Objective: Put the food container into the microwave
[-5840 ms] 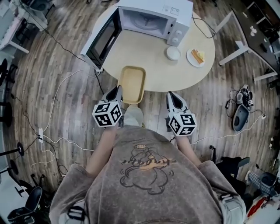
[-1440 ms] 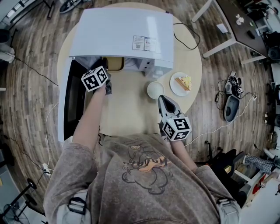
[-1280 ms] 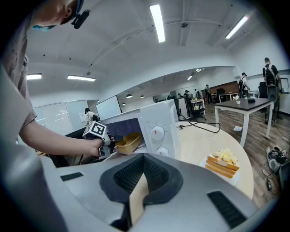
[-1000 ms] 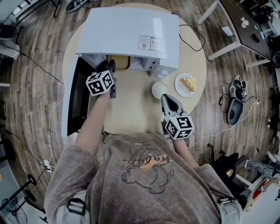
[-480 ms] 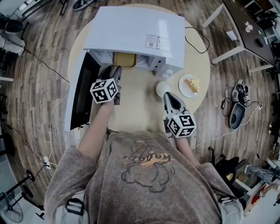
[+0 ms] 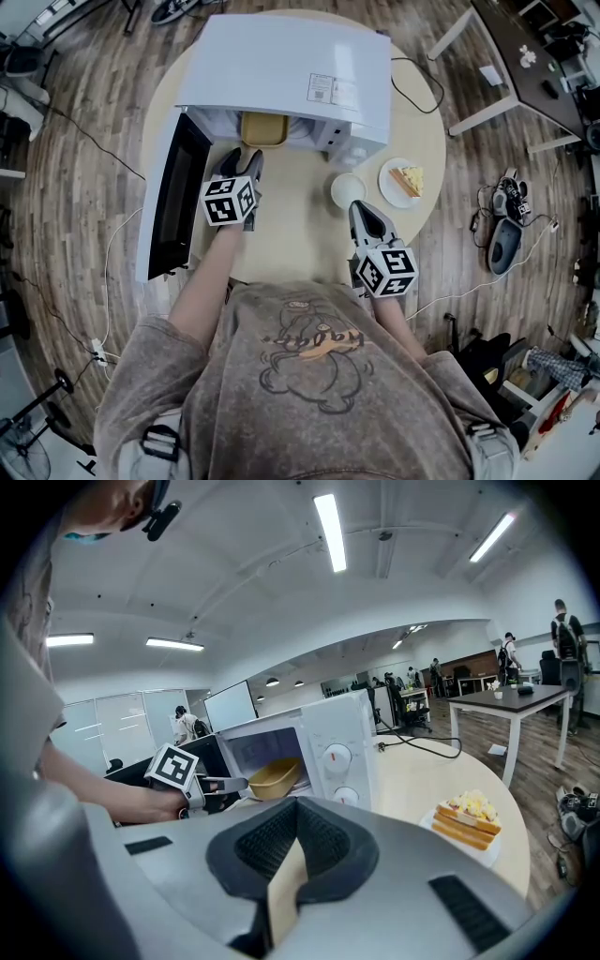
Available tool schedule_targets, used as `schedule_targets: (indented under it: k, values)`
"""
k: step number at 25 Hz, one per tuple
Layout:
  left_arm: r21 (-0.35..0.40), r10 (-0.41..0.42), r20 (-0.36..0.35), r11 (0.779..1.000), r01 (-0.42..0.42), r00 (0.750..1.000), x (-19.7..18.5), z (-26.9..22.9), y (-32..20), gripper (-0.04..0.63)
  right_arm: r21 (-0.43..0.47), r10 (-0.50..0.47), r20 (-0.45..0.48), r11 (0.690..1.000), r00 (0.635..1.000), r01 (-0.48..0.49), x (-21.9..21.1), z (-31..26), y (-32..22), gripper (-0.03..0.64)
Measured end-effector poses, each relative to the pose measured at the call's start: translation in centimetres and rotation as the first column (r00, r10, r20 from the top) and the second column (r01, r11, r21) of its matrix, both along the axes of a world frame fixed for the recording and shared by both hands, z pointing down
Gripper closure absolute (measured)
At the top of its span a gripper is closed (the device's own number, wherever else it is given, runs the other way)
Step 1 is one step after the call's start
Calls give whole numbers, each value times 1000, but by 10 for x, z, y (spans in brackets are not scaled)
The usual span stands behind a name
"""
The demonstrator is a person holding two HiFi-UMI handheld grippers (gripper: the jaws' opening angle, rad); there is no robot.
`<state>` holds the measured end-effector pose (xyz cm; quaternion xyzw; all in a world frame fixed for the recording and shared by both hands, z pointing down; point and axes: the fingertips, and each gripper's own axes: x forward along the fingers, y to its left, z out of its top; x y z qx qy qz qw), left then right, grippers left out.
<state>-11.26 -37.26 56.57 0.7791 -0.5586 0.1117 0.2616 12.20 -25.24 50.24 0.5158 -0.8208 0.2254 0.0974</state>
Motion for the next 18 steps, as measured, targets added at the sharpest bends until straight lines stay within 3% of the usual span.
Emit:
schedule_targets:
  k: [18]
  values:
    - [-3,19,57,1000,-19,998,8,6,-33,379,-9,51,-6,999,999,-51,14,-1,1,612]
